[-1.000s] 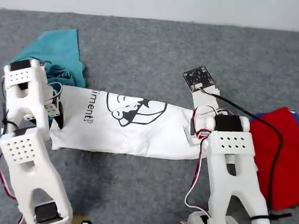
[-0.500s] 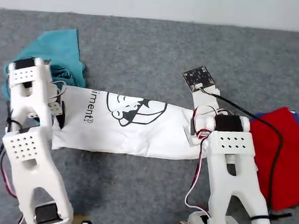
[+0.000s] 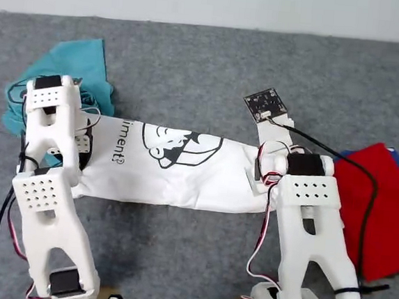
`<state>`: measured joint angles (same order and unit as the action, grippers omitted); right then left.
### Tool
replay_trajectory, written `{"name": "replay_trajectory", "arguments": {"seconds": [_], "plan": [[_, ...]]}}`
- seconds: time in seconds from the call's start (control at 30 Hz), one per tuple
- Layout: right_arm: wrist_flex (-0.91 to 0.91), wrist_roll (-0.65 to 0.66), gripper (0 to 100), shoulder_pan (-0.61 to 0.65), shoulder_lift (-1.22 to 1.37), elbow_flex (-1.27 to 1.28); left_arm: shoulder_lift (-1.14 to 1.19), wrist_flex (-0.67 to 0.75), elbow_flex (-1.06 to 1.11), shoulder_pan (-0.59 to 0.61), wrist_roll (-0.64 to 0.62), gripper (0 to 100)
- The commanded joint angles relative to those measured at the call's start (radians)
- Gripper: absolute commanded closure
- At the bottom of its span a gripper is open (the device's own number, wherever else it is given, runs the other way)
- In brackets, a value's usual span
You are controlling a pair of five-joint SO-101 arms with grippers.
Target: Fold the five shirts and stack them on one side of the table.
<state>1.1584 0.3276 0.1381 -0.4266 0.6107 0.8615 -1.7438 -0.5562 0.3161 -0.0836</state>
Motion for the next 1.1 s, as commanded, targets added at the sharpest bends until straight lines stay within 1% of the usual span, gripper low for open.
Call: {"name": "replay_trajectory", "arguments": {"seconds": [0.0, 0.07, 0.17, 0.27, 0.37, 0.57, 0.73, 0.87, 0.97, 1.07], "plan": [[0.01, 0.011, 80.9, -0.019, -0.068, -0.009, -0.14, -0.014, 0.015, -0.058, 0.006, 99], [0.01, 0.011, 80.9, -0.047, -0.122, -0.012, -0.218, -0.014, 0.064, -0.12, 0.018, 99], [0.012, 0.008, 80.9, -0.13, -0.188, -0.028, -0.325, -0.012, 0.13, -0.255, 0.063, 99], [0.012, 0.008, 80.9, -0.206, -0.205, -0.034, -0.413, -0.012, 0.136, -0.394, 0.097, 99], [0.015, 0.009, 80.9, -0.257, -0.213, -0.031, -0.466, -0.012, 0.137, -0.511, 0.135, 99], [0.077, 0.006, 80.9, -0.346, -0.214, -0.071, -0.434, -0.012, 0.137, -0.741, 0.172, 99], [0.125, 0.012, 80.9, -0.484, -0.269, -0.115, -0.402, -0.012, 0.131, -0.922, 0.178, 99], [0.148, 0.032, 80.9, -0.559, -0.314, -0.112, -0.399, -0.011, 0.108, -0.997, 0.222, 99], [0.185, 0.069, 80.9, -0.572, -0.334, -0.112, -0.397, 0.009, 0.051, -1.003, 0.224, 99], [0.209, 0.075, 80.9, -0.572, -0.34, -0.112, -0.394, 0.038, -0.001, -1.005, 0.221, 99]]}}
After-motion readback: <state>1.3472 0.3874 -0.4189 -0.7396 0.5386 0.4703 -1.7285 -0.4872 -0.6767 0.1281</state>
